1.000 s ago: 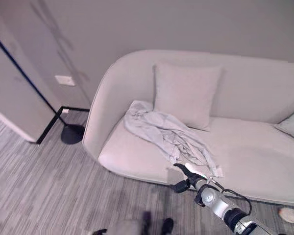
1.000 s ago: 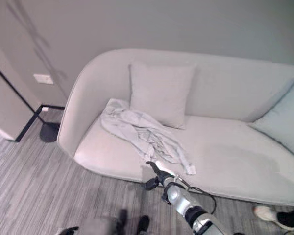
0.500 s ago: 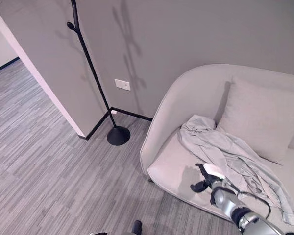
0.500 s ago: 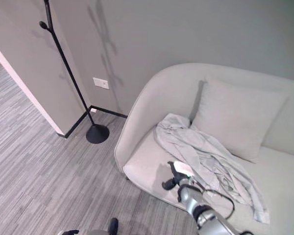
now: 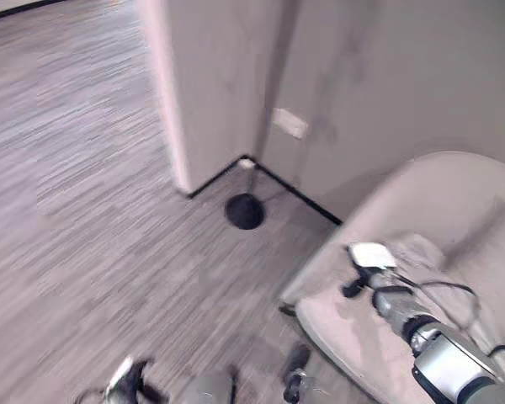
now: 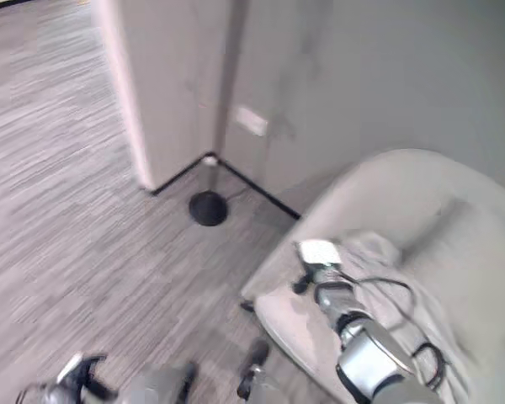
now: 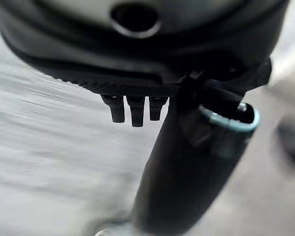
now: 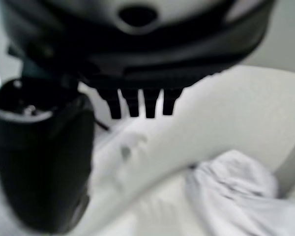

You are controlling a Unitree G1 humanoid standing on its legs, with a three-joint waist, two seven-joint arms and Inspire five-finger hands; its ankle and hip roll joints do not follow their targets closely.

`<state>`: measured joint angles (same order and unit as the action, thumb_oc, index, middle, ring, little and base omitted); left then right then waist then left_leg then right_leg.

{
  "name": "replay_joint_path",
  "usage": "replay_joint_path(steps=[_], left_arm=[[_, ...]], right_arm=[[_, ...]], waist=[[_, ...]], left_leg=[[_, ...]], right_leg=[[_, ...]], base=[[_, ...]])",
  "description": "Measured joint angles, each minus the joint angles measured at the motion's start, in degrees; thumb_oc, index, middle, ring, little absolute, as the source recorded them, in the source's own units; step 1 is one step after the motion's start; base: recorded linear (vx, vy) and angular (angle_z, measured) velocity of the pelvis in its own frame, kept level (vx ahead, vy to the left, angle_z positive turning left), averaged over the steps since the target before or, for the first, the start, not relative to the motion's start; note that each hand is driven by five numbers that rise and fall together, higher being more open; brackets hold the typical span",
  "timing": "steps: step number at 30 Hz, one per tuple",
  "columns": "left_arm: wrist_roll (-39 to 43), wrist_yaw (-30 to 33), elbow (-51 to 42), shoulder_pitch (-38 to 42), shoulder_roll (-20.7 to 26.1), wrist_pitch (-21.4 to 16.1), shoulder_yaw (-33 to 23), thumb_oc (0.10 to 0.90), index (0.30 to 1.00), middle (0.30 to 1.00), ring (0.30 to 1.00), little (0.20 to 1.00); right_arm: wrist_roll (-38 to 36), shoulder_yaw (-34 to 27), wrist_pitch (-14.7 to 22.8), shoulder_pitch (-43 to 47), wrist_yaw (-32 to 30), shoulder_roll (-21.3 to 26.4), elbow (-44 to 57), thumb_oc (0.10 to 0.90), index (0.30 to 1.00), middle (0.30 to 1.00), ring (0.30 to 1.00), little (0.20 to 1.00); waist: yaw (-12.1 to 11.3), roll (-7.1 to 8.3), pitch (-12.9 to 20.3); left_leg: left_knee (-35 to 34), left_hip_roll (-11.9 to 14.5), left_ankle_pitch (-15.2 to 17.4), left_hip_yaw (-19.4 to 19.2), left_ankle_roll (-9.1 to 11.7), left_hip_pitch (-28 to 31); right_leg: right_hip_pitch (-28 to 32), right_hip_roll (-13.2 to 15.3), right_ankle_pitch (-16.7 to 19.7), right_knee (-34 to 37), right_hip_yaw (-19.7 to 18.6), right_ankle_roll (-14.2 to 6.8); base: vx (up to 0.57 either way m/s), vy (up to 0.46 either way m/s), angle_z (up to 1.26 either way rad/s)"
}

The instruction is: Hang the clothes on the sofa on the clothes rack.

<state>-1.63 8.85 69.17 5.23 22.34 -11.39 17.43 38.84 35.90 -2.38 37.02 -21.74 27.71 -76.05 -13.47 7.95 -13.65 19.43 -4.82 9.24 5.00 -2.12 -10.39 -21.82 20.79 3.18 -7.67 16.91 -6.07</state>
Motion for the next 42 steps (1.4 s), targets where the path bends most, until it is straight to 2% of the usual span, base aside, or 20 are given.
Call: replay_joint_path(steps=[1,4,5,6,8,9,10,11,12,14,23,26,30,31,33,34,36,37,40,42], left_arm=[[-0.08,0.34,0.81,-0.62,-0.67,0.41,0.01,0.800,0.900,0.900,0.900,0.900],[-0.02,0.43,1.57,-5.83,-3.24,1.07,0.40,0.800,0.900,0.900,0.900,0.900],[0.21,0.45,1.75,-7.15,-4.04,1.06,0.88,0.800,0.900,0.900,0.900,0.900],[0.14,0.34,2.21,-7.73,-4.30,1.07,0.98,0.800,0.900,0.900,0.900,0.900],[-0.82,0.10,2.24,-8.16,-5.41,1.11,0.77,0.800,0.900,0.900,0.900,0.900],[-1.91,-0.26,0.82,-7.58,-3.09,0.90,5.19,0.800,0.900,0.900,0.900,0.900],[-3.07,-0.20,-0.36,-7.24,-3.00,0.91,7.22,0.800,0.900,0.900,0.900,0.900],[-3.36,-0.22,-0.98,-7.20,-3.26,0.59,7.99,0.800,0.900,0.900,0.900,0.900],[-4.62,-0.28,-0.67,-6.47,-2.80,0.60,8.48,0.800,0.900,0.900,0.900,0.900],[-8.88,-0.91,-0.43,-4.59,-1.75,1.25,13.33,0.800,0.900,0.900,0.900,0.900],[-9.65,-0.19,-0.47,-5.34,-2.02,1.18,9.29,0.800,0.900,0.900,0.900,0.900],[-10.17,0.54,-0.62,-6.39,-2.87,0.99,9.50,0.800,0.900,0.900,0.900,0.900],[-10.96,0.49,-0.36,-6.00,-3.09,0.96,9.44,0.800,0.900,0.900,0.900,0.900],[-10.96,0.56,0.02,-5.72,-3.60,0.83,8.11,0.800,0.900,0.900,0.900,0.900],[-10.82,0.78,-0.14,-5.73,-4.27,0.16,6.12,0.800,0.900,0.900,0.900,0.900],[-10.02,0.78,1.58,-5.26,-4.72,0.07,4.18,0.800,0.900,0.900,0.900,0.900],[-9.63,0.93,2.28,-4.72,-4.92,0.08,3.73,0.800,0.900,0.900,0.900,0.900],[-9.60,0.91,3.19,-4.36,-4.10,0.08,3.67,0.800,0.900,0.900,0.900,0.900],[-7.44,1.15,6.89,-7.14,-7.11,-0.08,-0.67,0.800,0.900,0.900,0.900,0.900],[-4.90,2.07,5.88,-9.39,-7.71,0.24,-3.17,0.800,0.900,0.900,0.900,0.900]], right_arm=[[0.12,-0.31,0.22,-0.21,-0.07,-0.29,0.62,0.800,0.900,0.900,0.900,0.900],[0.37,-0.41,1.78,-2.90,-1.98,-0.74,2.73,0.800,0.900,0.900,0.900,0.900],[0.31,-0.92,1.45,-3.15,-2.51,-0.20,2.63,0.800,0.900,0.900,0.900,0.900],[0.31,-0.97,1.36,-3.13,-2.85,-0.26,3.01,0.800,0.900,0.900,0.900,0.900],[0.05,-2.03,0.30,-2.53,-3.62,-1.07,3.91,0.800,0.900,0.900,0.900,0.900],[-0.99,-4.11,-0.20,-3.15,-4.08,-1.28,4.80,0.800,0.900,0.900,0.900,0.900],[-1.33,-4.35,-0.23,-3.01,-4.69,-0.38,4.93,0.800,0.900,0.900,0.900,0.900],[-1.36,-4.06,0.16,-2.87,-5.29,0.49,5.54,0.800,0.900,0.900,0.900,0.900],[-1.47,-3.53,0.12,-3.26,-6.22,-0.49,7.08,0.800,0.900,0.900,0.900,0.900],[-1.50,-3.78,0.62,-3.68,-6.37,-1.69,7.96,0.800,0.900,0.900,0.900,0.900],[-1.83,-8.34,0.38,-8.41,-6.59,-1.44,19.40,0.800,0.900,0.900,0.900,0.900],[-0.70,-12.15,-0.84,-15.45,-6.21,3.59,29.83,0.800,0.900,0.900,0.900,0.900],[1.35,-12.90,-2.62,-15.29,-5.98,8.82,29.00,0.800,0.900,0.900,0.900,0.900],[1.30,-13.21,-3.62,-15.09,-5.84,10.22,26.39,0.800,0.900,0.900,0.900,0.900],[1.13,-13.39,-4.45,-15.08,-5.13,11.07,24.27,0.800,0.900,0.900,0.900,0.900],[1.00,-12.73,-3.21,-14.30,-4.94,10.59,20.32,0.800,0.900,0.900,0.900,0.900],[0.51,-10.16,-2.49,-14.10,-3.97,10.45,18.12,0.800,0.900,0.900,0.900,0.900],[0.19,-8.23,-1.28,-12.54,-3.60,9.62,17.83,0.800,0.900,0.900,0.900,0.900],[-2.64,-3.79,0.45,-8.26,-3.28,3.92,9.84,0.800,0.900,0.900,0.900,0.900],[-3.37,-0.92,1.14,-9.18,-2.43,3.52,10.28,0.800,0.900,0.900,0.900,0.900]], waist=[[-0.32,-1.00,0.17],[-0.71,-2.96,3.05],[-0.15,-2.38,4.81],[0.20,-1.60,5.22],[0.12,0.45,4.19],[0.22,1.41,4.09],[1.12,-0.69,5.04],[1.65,-2.79,5.28],[1.92,-1.58,4.65],[4.21,-1.65,4.69],[5.11,-1.87,4.83],[7.45,-2.68,4.96],[10.21,-3.62,3.85],[10.55,-5.06,3.10],[9.45,-7.28,2.50],[9.19,-7.93,2.30],[7.54,-7.93,2.35],[7.07,-7.11,1.87],[6.24,-10.38,3.51],[5.79,-9.35,6.24]], left_leg=[[-1.64,0.42,-0.52,0.05,-0.07,1.62],[-13.66,1.32,-3.53,-0.24,0.59,10.18],[-15.82,0.18,-3.82,0.06,0.26,11.27],[-15.39,-0.72,-3.70,-0.37,0.43,11.21],[0.51,-2.93,-2.80,-1.81,2.72,3.22],[-4.02,-1.72,-1.47,2.05,1.42,-0.15],[-13.77,1.76,-4.69,3.69,2.72,0.25],[-19.17,5.56,-11.30,3.45,5.08,0.40],[-21.83,5.14,-13.53,1.52,4.16,2.58],[-22.55,4.88,-13.33,1.17,3.95,4.13],[-22.12,3.20,-11.20,-2.53,3.26,7.18],[-12.42,2.44,-4.95,-4.50,0.47,5.91],[-8.50,2.10,-3.18,-7.93,-0.91,5.46],[-9.33,3.28,-4.50,-9.72,-1.59,5.74],[-11.69,5.16,-5.80,-10.65,-0.91,6.67],[-11.85,5.93,-8.00,-10.27,0.81,6.00],[-11.70,6.82,-8.20,-10.01,1.70,5.08],[-11.93,7.34,-9.69,-9.66,3.92,4.22],[-18.21,15.95,-13.50,-7.68,9.70,7.82],[-20.48,18.75,-12.35,-6.21,9.76,6.70]], right_leg=[[0.35,-1.56,0.94,-0.36,-0.88,1.13],[4.93,-5.52,2.80,-1.46,0.75,-0.87],[6.95,-7.53,3.74,0.96,1.50,0.45],[8.82,-9.63,8.51,4.94,1.85,6.12],[12.01,-7.95,11.61,11.95,1.24,8.98],[11.54,-7.77,12.71,12.97,-1.18,8.25],[10.89,-9.76,12.67,12.95,-1.59,8.01],[11.00,-11.50,11.99,12.95,-1.55,6.95],[11.04,-10.90,11.69,13.01,-2.13,4.31],[11.90,-10.36,11.87,13.04,-2.75,3.35],[12.95,-10.00,9.45,12.97,-4.69,0.93],[13.35,-9.31,9.62,10.62,-7.37,0.51],[10.94,-8.17,13.87,8.65,-6.02,-2.82],[9.94,-7.64,8.33,4.17,-3.54,-2.99],[9.46,-5.99,3.60,-2.40,-1.01,-3.26],[12.54,-2.99,0.76,-6.69,-2.86,-4.80],[16.48,-2.29,-0.16,-4.91,-6.31,-6.16],[20.37,-2.56,-1.06,1.17,-6.12,-6.62],[23.83,-11.28,-2.75,6.39,-2.74,-2.49],[21.85,-15.00,-4.24,5.96,-2.08,0.33]], base=[[0.18,-0.173,-0.17],[0.15,-0.168,-0.07],[0.09,-0.173,0.07],[0.03,-0.120,-0.19],[0.03,-0.120,-0.45],[0.03,-0.075,-0.36],[0.02,-0.054,-0.42],[0.02,-0.045,-0.43],[0.03,-0.034,-0.41],[0.03,-0.016,-0.21],[-0.01,0.057,-0.23],[-0.18,0.181,-0.63],[-0.16,0.038,-0.61],[-0.18,-0.077,-0.46],[-0.13,-0.200,-0.45],[-0.08,-0.283,-0.15],[0.02,-0.283,-0.03],[0.16,-0.474,-0.14],[0.18,-0.542,-0.05],[0.06,-0.365,0.08]])
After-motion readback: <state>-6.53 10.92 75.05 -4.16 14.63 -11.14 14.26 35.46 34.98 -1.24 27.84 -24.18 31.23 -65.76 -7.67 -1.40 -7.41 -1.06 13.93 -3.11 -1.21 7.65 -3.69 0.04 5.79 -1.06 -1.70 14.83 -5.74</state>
